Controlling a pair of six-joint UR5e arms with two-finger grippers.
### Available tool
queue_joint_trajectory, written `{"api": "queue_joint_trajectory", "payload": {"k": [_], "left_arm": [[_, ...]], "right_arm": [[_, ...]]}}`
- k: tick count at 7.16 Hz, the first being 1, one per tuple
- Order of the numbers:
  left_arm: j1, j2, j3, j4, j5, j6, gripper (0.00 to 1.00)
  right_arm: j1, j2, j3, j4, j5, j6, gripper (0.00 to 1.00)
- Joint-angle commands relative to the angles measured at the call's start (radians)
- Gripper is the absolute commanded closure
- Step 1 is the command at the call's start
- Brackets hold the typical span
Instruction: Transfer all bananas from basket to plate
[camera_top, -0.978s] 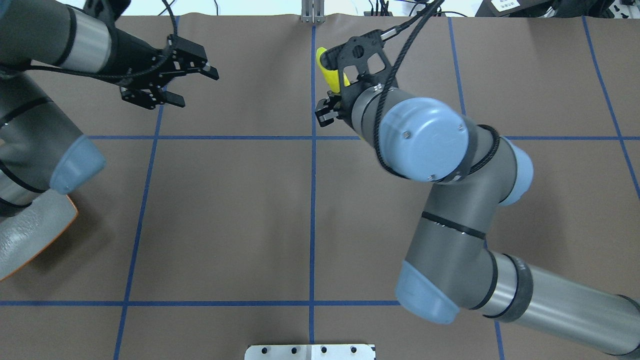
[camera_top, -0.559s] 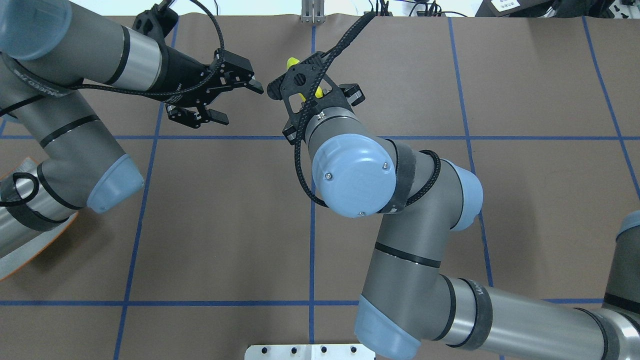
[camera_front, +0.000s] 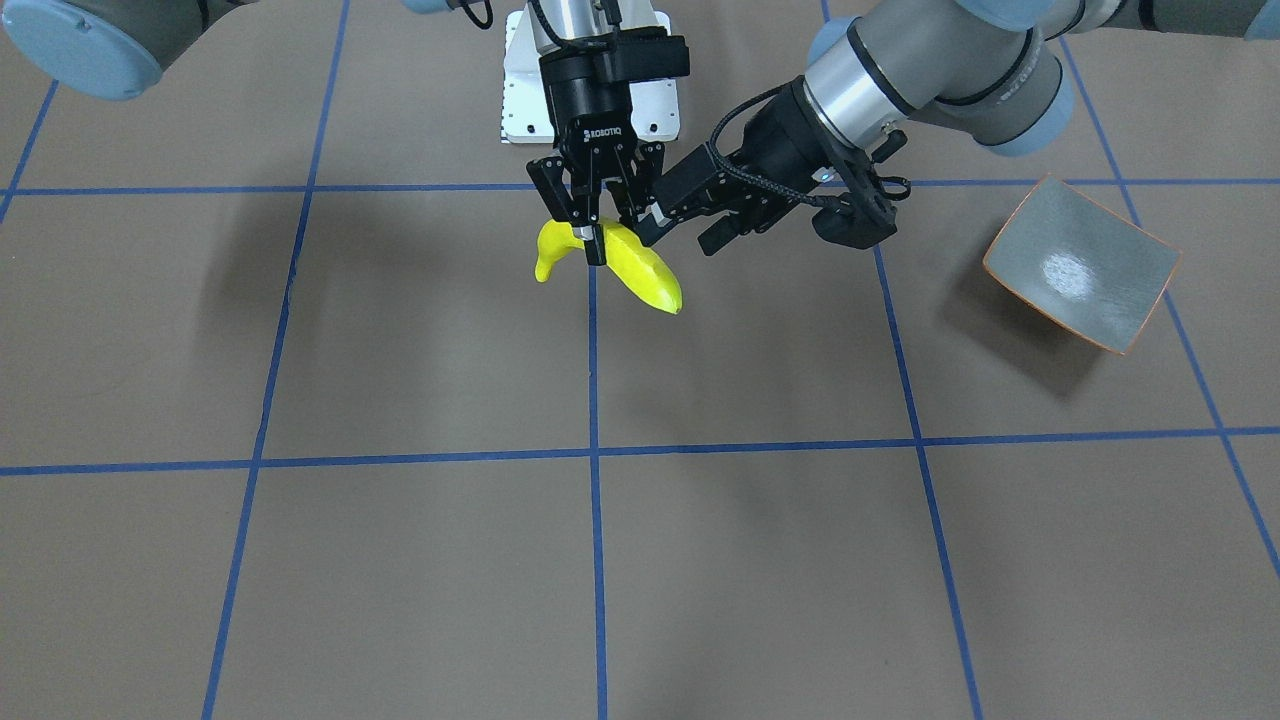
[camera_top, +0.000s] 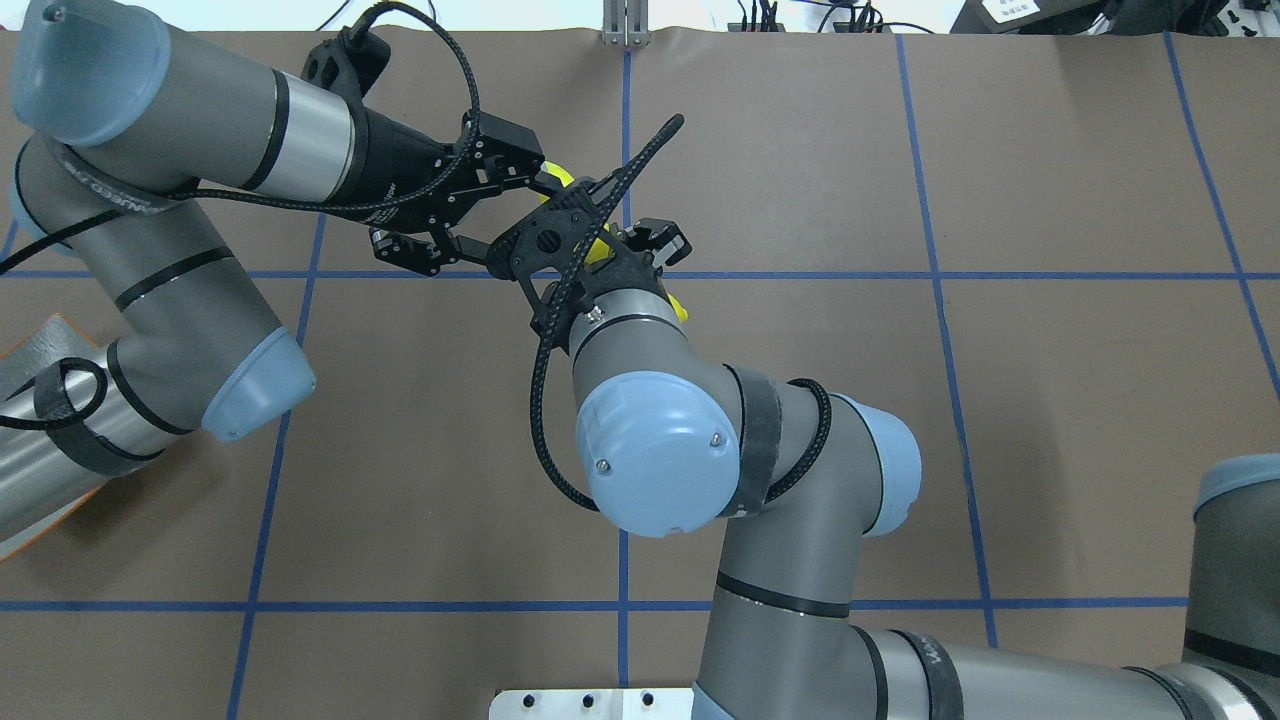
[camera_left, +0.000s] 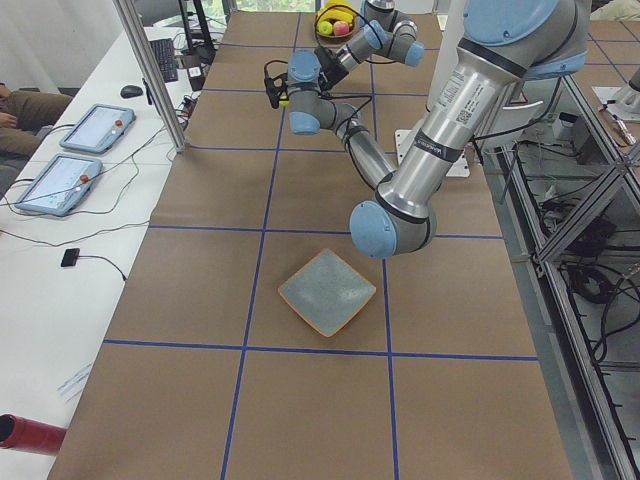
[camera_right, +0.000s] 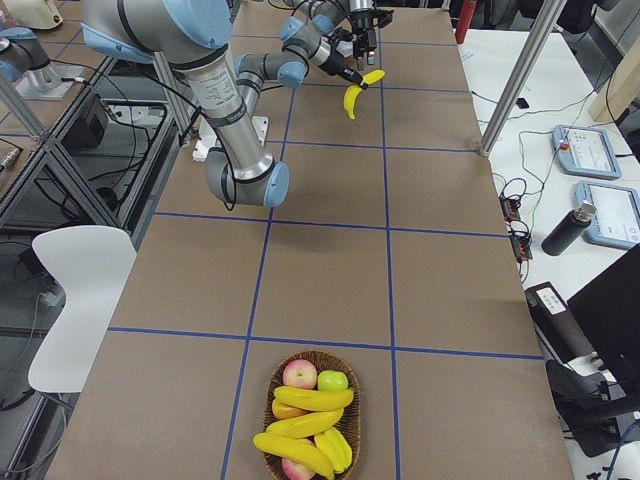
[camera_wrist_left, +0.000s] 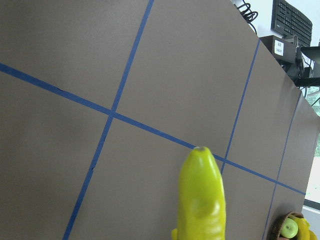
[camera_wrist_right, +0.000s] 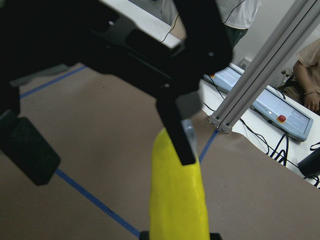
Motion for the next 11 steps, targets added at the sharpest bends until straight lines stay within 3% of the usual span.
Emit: {"api": "queue_joint_trajectory", "payload": {"k": [1, 4, 5, 7, 8, 10, 11], "left_arm": [[0.004, -0.003, 0.001, -0.009, 0.046, -0.024, 0.02], [0.025, -0.001, 0.004, -0.022, 0.056, -0.022, 0.29], [0.03, 0.002, 0.004, -0.024, 0.056, -0.021, 0.48], [0.032, 0.008, 0.002, -0.024, 0.056, -0.021, 1.0], [0.032, 0.011, 0.002, -0.039, 0.054, -0.018, 1.0], [0.032, 0.013, -0.001, -0.05, 0.056, -0.024, 1.0], [0.032, 0.013, -0.002, -0.05, 0.056, -0.024, 1.0]], "right_arm": [[-0.047, -0.004, 0.01, 0.009, -0.057, 0.006, 1.0], [-0.07, -0.013, 0.018, 0.055, -0.088, 0.006, 1.0], [-0.07, -0.01, 0.019, 0.055, -0.088, 0.006, 1.0], [-0.068, -0.019, 0.058, 0.057, -0.092, 0.005, 1.0], [-0.067, -0.021, 0.068, 0.082, -0.092, 0.006, 0.95], [-0.058, -0.08, 0.065, 0.168, -0.095, 0.011, 0.01], [-0.056, -0.091, 0.064, 0.166, -0.094, 0.068, 0.01]]}}
